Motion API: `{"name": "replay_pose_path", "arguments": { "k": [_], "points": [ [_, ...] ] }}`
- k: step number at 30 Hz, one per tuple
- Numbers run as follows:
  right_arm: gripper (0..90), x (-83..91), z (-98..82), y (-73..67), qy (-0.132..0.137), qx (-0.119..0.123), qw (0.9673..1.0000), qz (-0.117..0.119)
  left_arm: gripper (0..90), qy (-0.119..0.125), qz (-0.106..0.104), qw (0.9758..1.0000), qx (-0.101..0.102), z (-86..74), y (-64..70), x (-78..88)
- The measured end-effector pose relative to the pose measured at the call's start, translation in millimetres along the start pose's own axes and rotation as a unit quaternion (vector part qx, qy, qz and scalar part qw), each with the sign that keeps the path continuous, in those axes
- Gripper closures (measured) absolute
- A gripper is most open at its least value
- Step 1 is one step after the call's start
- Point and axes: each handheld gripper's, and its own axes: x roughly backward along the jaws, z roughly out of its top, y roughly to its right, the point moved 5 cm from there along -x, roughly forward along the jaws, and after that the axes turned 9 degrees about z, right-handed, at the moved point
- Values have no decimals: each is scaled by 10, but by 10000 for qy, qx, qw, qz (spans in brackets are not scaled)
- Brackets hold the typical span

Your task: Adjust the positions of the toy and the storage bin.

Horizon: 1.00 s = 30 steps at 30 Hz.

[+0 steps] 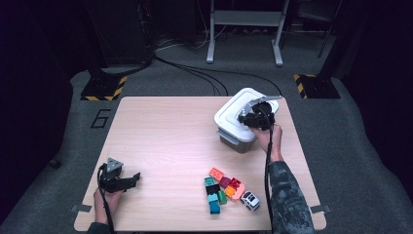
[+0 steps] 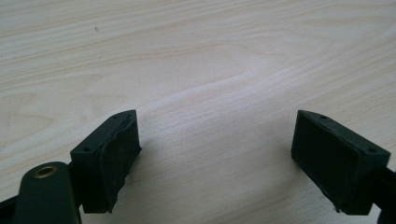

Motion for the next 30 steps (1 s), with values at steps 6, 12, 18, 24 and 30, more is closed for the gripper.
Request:
{"name": "replay_pose_path", "arguments": {
  "k": [6, 12, 18, 24, 30],
  "points": [
    [610, -16, -21, -101, -11, -5, 9999, 124, 154, 0, -1, 10000, 0, 0, 1, 0],
    [610, -51, -38, -213, 21, 99, 9998, 171, 154, 3, 0, 10000, 2, 0, 1, 0],
    [608, -99, -50, -369, -16, 233, 9995, 230, 154, 4, 0, 10000, 4, 0, 2, 0],
    [607, -139, -46, -461, -35, 273, 9992, 290, 154, 2, 14, 10000, -1, 0, 2, 2],
    [602, -214, -36, -631, -97, 374, 9984, 422, 154, 3, 18, 10000, -3, -1, 3, 3]
  ]
}}
